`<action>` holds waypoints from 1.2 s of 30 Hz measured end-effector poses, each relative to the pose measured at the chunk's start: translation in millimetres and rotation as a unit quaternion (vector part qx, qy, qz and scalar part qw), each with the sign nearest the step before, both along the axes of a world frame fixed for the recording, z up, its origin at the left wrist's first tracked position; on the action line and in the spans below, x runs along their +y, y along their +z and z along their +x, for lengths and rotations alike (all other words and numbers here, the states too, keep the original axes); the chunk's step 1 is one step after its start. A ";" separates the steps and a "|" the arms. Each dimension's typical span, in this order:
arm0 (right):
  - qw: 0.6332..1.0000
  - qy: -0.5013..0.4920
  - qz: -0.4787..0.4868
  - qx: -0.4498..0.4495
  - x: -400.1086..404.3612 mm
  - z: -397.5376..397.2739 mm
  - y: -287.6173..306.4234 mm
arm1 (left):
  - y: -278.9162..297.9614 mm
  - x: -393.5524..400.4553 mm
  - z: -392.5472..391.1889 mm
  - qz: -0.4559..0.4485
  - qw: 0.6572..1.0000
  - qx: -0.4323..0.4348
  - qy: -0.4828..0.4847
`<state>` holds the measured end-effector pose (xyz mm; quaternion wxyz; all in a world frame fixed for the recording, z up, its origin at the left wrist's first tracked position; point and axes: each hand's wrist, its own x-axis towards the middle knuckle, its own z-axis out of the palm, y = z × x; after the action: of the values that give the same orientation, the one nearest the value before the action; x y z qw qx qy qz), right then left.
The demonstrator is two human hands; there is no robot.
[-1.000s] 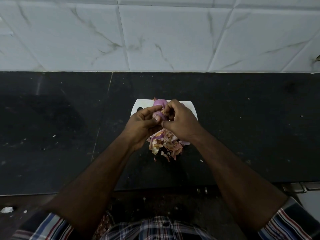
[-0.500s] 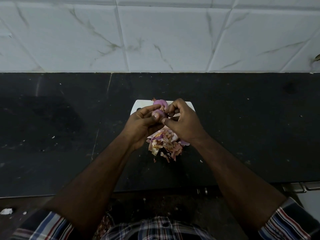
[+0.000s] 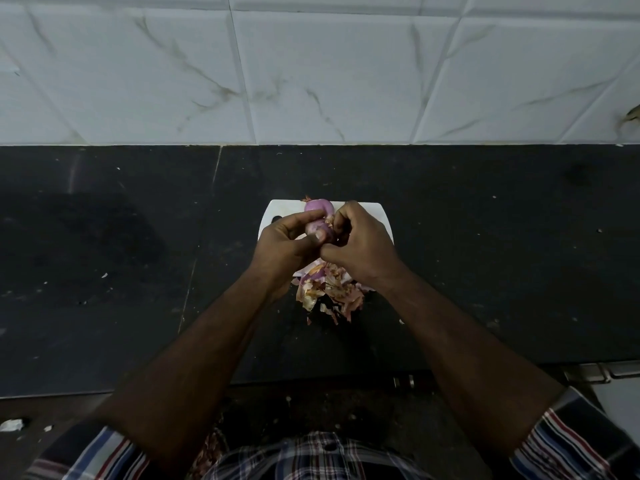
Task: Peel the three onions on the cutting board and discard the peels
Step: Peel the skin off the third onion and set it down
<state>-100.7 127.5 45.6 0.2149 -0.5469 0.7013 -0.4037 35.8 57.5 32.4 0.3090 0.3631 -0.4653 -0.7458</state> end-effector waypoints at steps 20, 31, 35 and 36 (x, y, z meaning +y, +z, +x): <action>0.999 -0.004 0.032 0.011 0.5 0.8 0.0 | -12.2 -2.3 5.2 0.041 0.999 0.015 -0.012; 0.999 -0.028 -0.025 -0.026 -1.8 1.2 -7.7 | -13.5 -6.7 7.2 -0.057 0.997 -0.046 0.015; 0.999 -0.013 0.014 -0.037 -1.5 -3.6 -5.4 | -12.7 -4.3 7.5 -0.053 0.997 -0.047 0.009; 0.999 -0.002 0.027 -0.036 -1.6 -5.3 -3.6 | -12.5 -3.2 7.5 -0.051 0.998 -0.047 0.005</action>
<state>-106.0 125.9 41.9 0.2539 -0.5246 0.7046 -0.4049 43.2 54.4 20.0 0.3083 0.3839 -0.5155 -0.7013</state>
